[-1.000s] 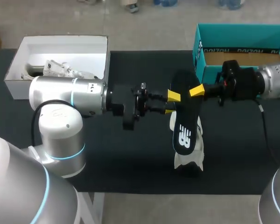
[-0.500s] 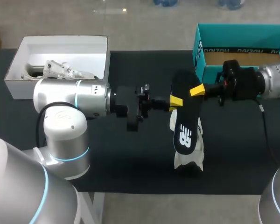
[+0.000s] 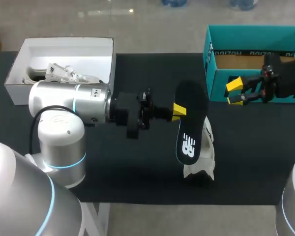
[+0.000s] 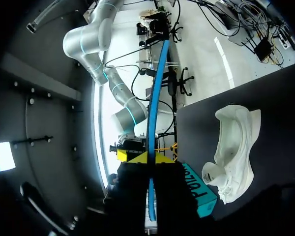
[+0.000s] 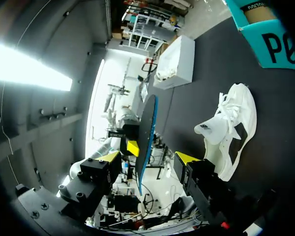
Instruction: Take the shoe out of the shoebox, open the shoe tongue, remove and reinsert the insole, then place the shoe into the shoebox
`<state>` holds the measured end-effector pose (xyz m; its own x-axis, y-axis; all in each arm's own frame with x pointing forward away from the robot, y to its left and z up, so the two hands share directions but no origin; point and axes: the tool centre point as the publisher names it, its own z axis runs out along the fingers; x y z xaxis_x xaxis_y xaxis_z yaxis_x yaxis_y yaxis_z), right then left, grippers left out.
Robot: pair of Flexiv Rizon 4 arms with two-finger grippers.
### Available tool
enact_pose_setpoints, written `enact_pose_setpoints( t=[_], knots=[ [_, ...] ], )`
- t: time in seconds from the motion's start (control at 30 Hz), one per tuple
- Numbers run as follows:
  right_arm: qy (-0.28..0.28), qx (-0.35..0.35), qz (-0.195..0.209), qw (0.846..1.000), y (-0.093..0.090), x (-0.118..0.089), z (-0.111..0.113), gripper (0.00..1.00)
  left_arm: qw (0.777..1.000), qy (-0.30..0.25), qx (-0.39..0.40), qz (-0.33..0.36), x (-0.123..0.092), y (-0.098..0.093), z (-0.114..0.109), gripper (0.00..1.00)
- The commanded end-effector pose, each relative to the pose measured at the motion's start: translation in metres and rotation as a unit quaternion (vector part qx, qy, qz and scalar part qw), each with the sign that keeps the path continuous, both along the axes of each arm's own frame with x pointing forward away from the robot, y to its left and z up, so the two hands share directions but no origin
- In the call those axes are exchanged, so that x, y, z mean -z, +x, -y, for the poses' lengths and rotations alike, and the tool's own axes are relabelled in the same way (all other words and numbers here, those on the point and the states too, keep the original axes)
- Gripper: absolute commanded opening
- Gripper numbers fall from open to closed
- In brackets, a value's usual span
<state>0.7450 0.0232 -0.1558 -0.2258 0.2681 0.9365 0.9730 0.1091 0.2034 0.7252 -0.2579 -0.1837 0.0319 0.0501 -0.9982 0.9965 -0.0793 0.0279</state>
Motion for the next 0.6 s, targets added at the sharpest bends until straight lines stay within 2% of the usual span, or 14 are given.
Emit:
enact_pose_setpoints(
  t=[0.03, 0.07, 0.6],
  knots=[
    [-0.294, 0.029, 0.182, 0.938, -0.032, -0.052, 0.044, 1.00, 1.000, 0.003, 0.003, -0.004, 0.001, -0.006, -0.015, 0.00],
    [-0.305, 0.037, 0.162, 0.938, -0.030, -0.056, 0.047, 1.00, 1.000, 0.004, 0.003, -0.005, 0.002, -0.007, -0.016, 0.00],
    [-0.305, 0.037, 0.162, 0.938, -0.030, -0.056, 0.047, 1.00, 1.000, 0.013, 0.020, -0.017, 0.002, -0.034, -0.018, 0.00]
  ],
)
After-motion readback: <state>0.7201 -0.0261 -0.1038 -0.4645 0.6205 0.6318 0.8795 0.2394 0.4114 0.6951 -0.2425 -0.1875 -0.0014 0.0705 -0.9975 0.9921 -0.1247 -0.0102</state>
